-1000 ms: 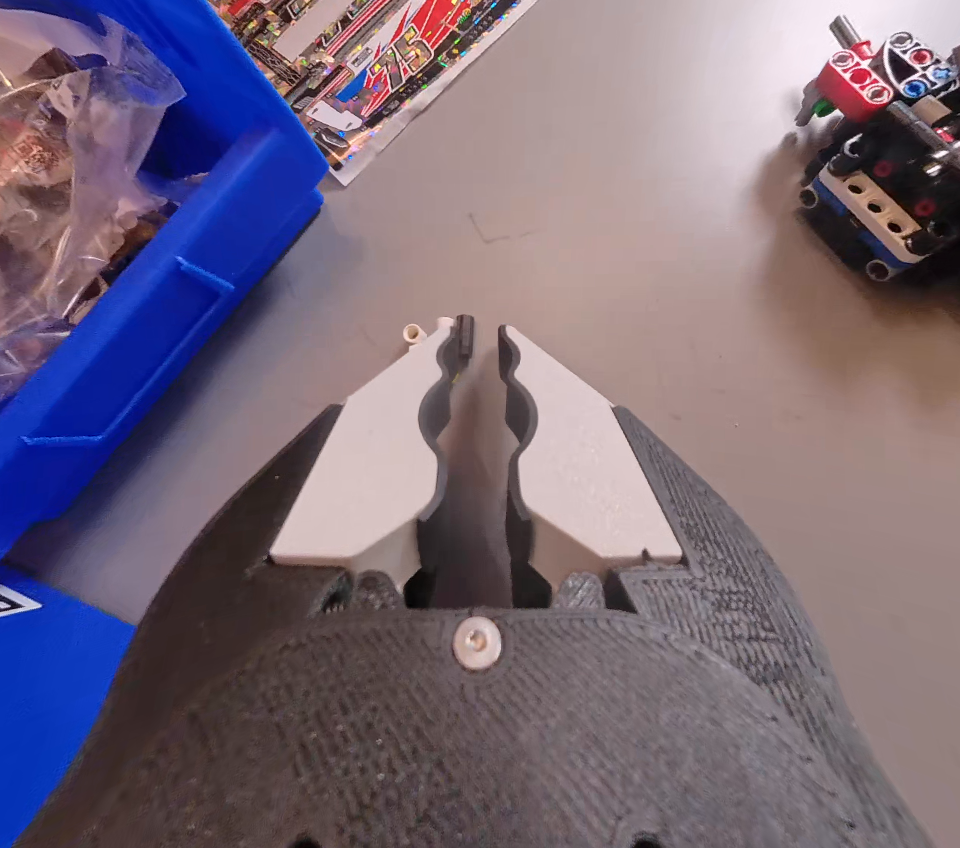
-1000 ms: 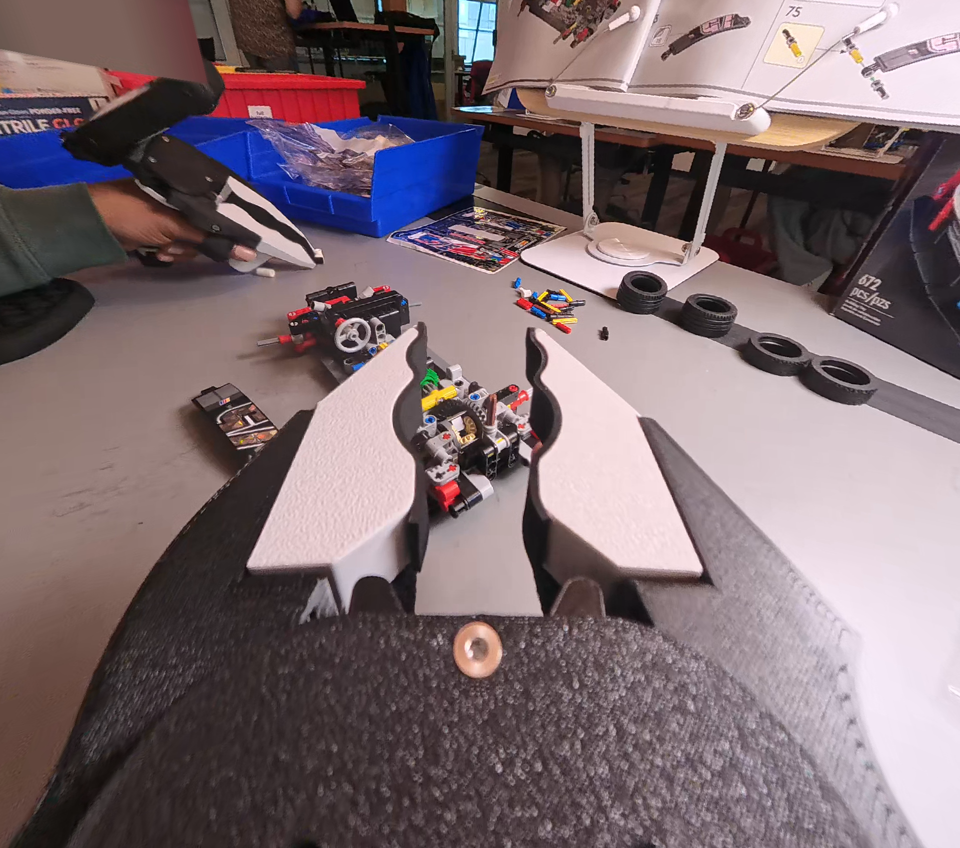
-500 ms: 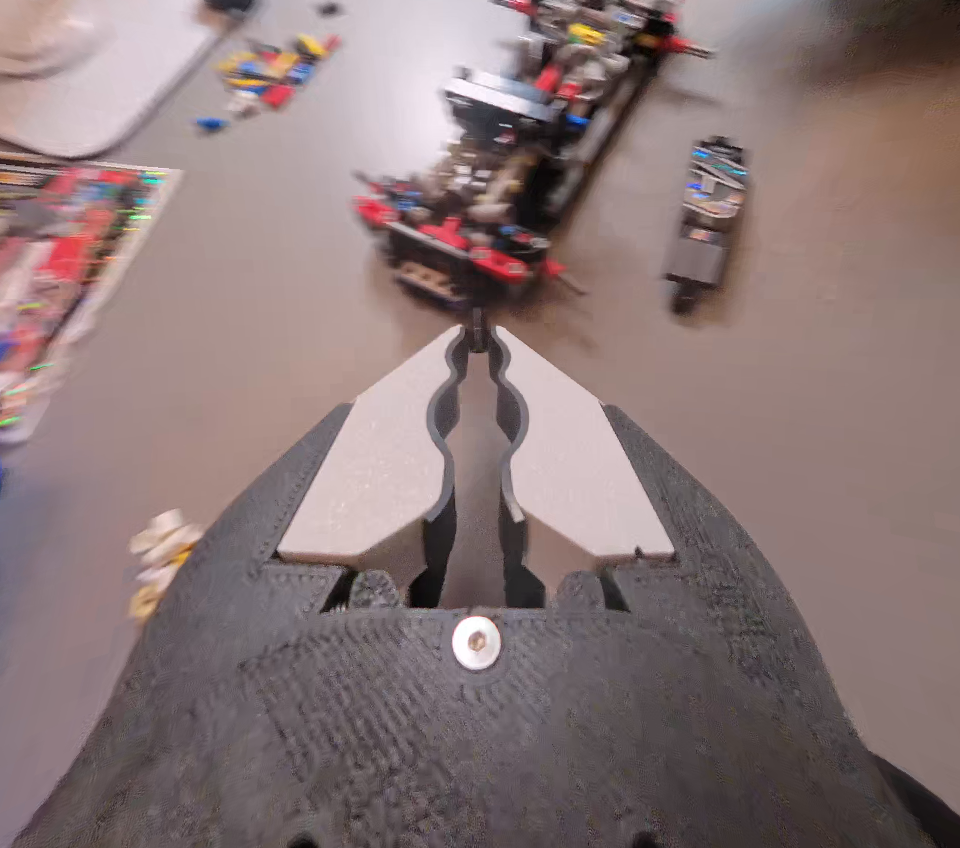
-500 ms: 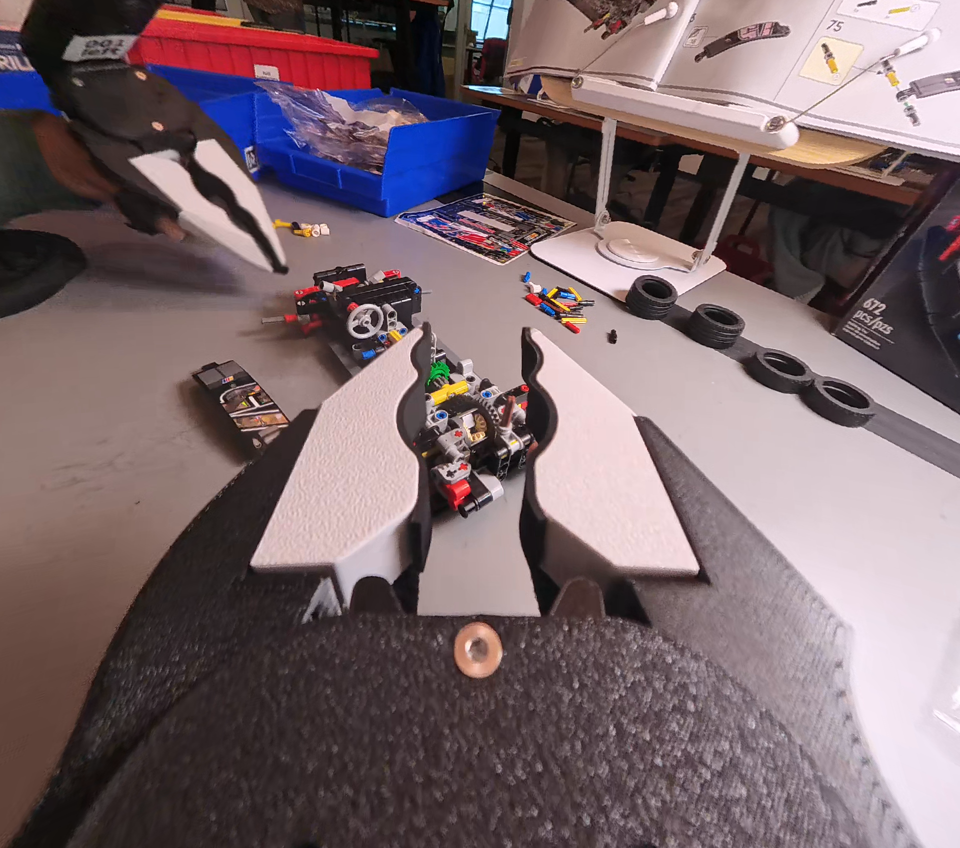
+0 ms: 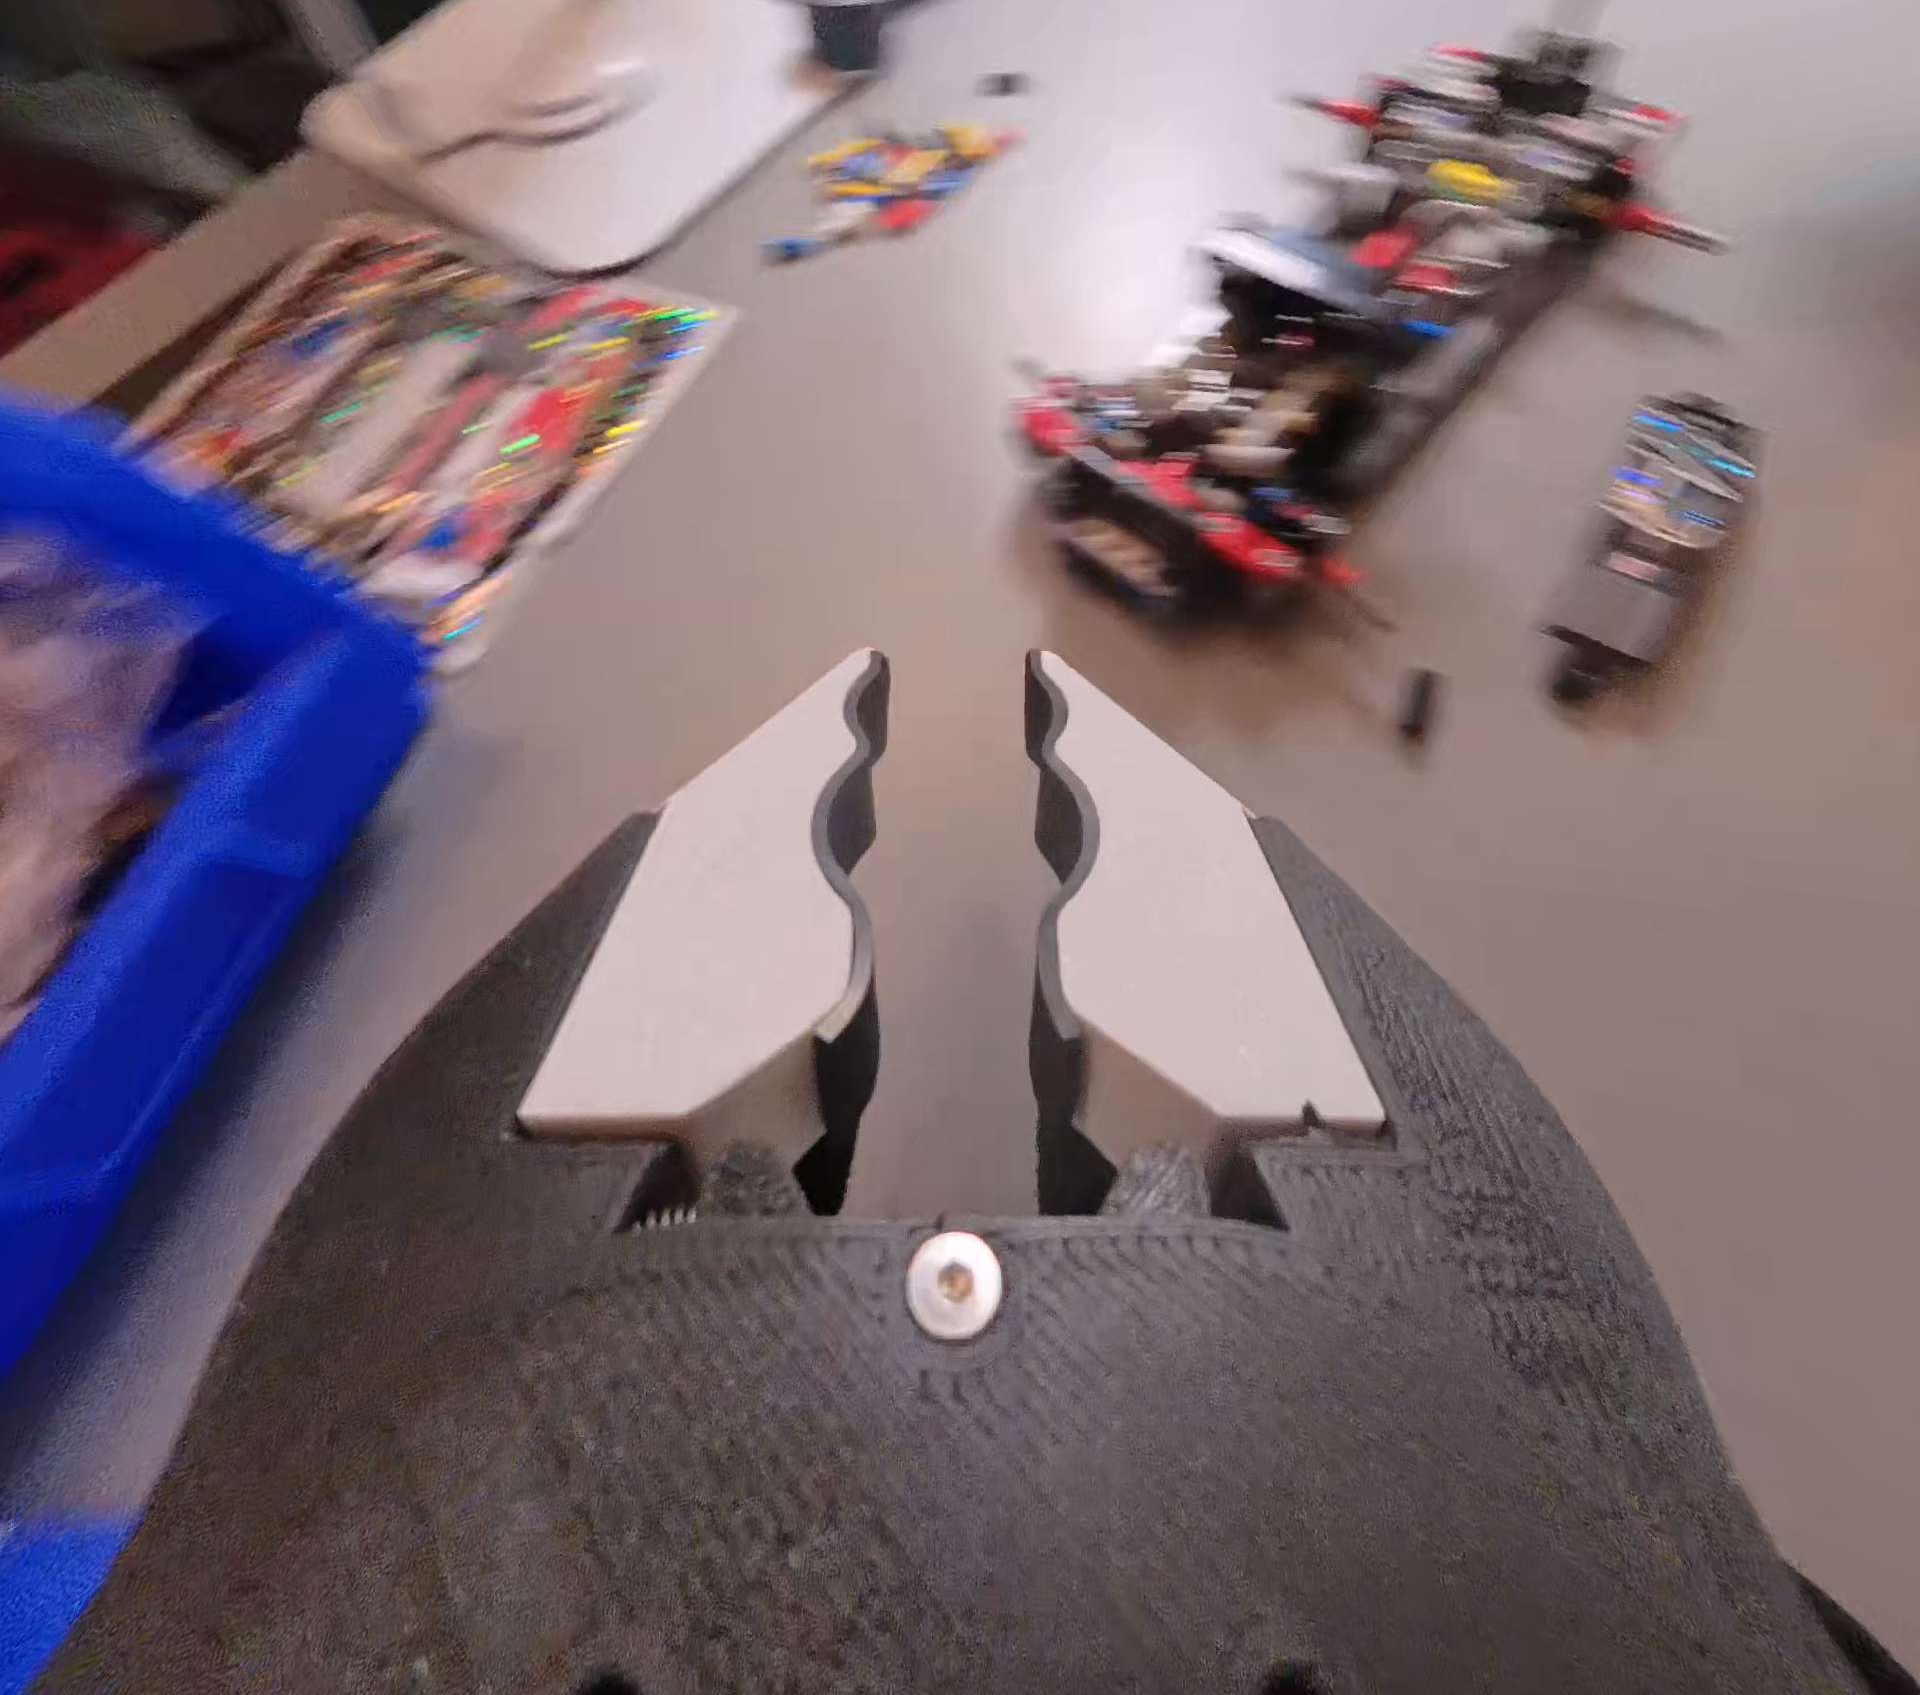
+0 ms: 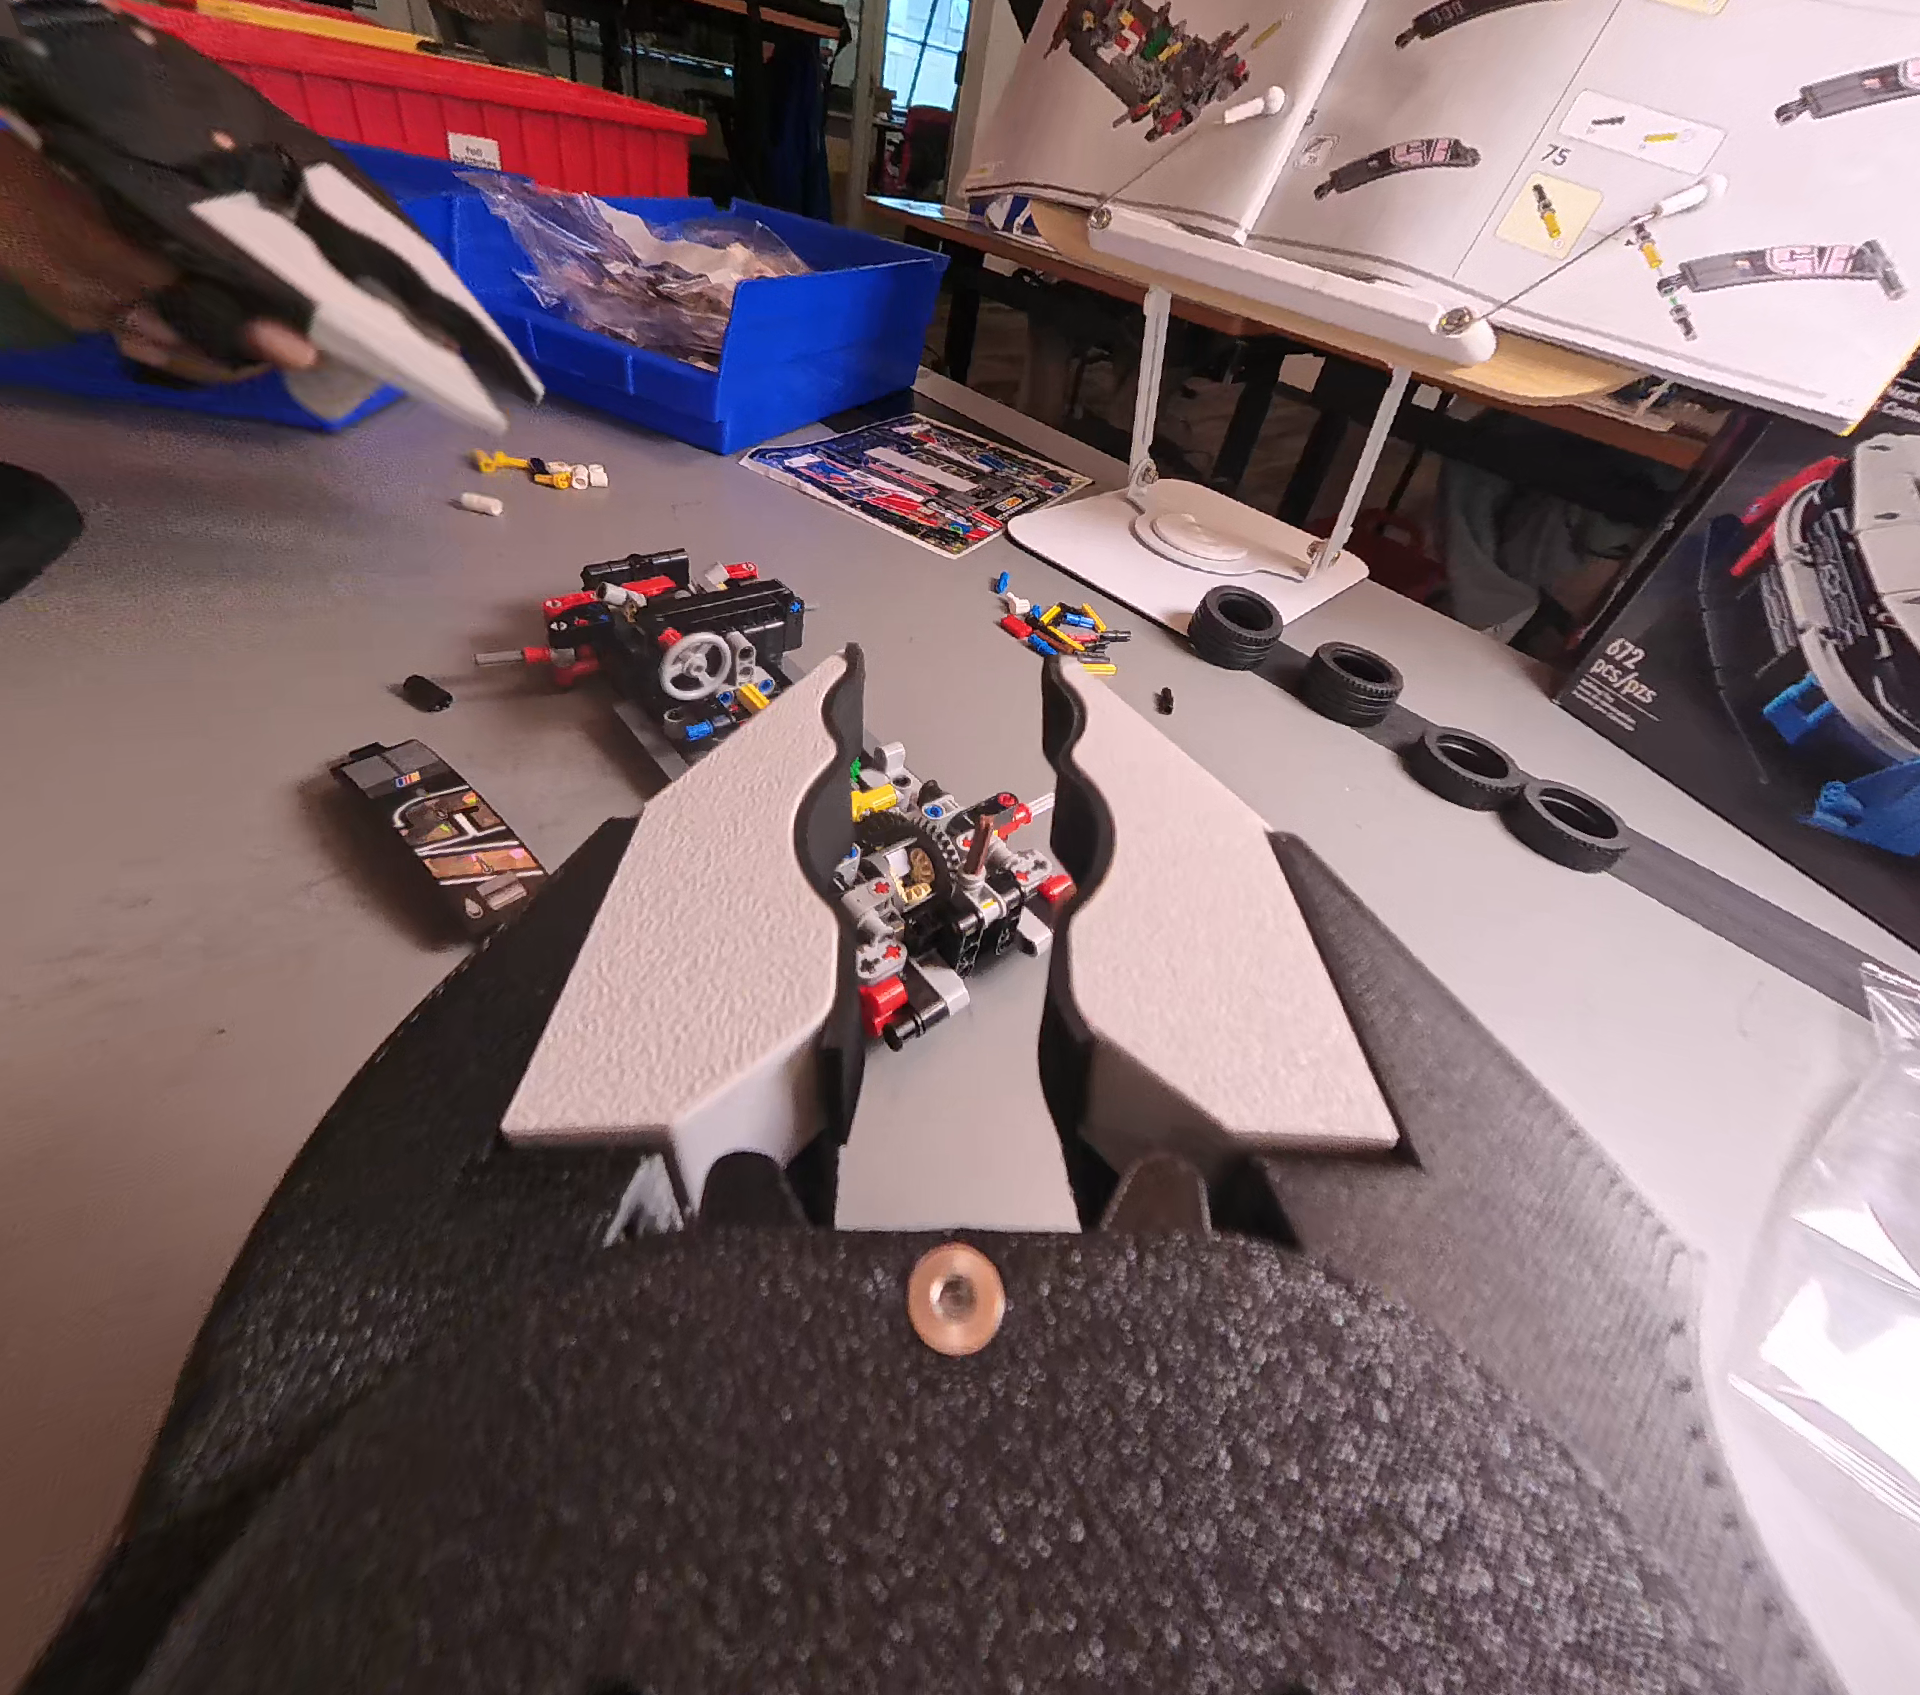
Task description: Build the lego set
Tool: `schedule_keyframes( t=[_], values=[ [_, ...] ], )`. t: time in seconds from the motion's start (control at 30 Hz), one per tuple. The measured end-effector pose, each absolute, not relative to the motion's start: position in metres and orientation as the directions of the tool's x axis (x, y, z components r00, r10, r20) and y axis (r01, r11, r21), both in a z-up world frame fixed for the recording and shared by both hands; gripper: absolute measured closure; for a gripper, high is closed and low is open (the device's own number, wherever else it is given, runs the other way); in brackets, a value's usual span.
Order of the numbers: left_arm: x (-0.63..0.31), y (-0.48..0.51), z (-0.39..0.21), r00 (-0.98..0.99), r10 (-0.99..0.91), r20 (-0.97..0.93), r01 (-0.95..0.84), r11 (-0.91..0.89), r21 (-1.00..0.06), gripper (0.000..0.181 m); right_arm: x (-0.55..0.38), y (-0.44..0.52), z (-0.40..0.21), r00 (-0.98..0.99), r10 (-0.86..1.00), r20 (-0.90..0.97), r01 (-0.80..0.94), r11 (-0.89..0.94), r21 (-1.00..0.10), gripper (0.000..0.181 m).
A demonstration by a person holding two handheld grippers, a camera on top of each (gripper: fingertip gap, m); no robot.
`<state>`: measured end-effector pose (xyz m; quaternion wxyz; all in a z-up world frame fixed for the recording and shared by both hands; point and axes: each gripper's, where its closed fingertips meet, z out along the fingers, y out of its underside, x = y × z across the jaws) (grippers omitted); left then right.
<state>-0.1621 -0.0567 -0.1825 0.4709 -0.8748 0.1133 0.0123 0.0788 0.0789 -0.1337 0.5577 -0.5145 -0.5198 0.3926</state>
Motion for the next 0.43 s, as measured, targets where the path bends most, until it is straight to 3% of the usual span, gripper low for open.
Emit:
schedule_keyframes(
  t=[0.03, 0.13, 0.17, 0.23, 0.33, 0.43],
  values=[
    [-0.19, -0.06, -0.181, 0.991, -0.058, -0.122, -0.133, -0.56, -0.818, 0.158, 0.079, 0.078, -0.133, 0.149, 0.972, 0.181, 0.095, 0.168, -0.981, 0.15],
    [-0.239, -0.075, -0.199, 0.973, 0.168, -0.16, -0.006, -0.671, -0.741, 0.159, 0.078, 0.075, -0.133, 0.131, 0.975, 0.18, 0.094, 0.169, -0.981, 0.151],
    [-0.247, -0.078, -0.206, 0.959, 0.191, -0.21, -0.014, -0.707, -0.707, 0.169, 0.078, 0.075, -0.133, 0.126, 0.976, 0.176, 0.092, 0.166, -0.982, 0.151],
    [-0.253, -0.081, -0.217, 0.938, 0.182, -0.296, -0.051, -0.77, -0.636, 0.181, 0.079, 0.074, -0.133, 0.118, 0.978, 0.17, 0.088, 0.16, -0.983, 0.151],
    [-0.26, -0.086, -0.235, 0.914, 0.119, -0.388, -0.112, -0.844, -0.524, 0.174, 0.081, 0.073, -0.131, 0.109, 0.981, 0.158, 0.079, 0.15, -0.986, 0.151],
    [-0.256, -0.082, -0.244, 0.931, 0.059, -0.361, -0.142, -0.851, -0.506, 0.165, 0.082, 0.073, -0.13, 0.104, 0.984, 0.146, 0.07, 0.139, -0.988, 0.151]
  ],
)
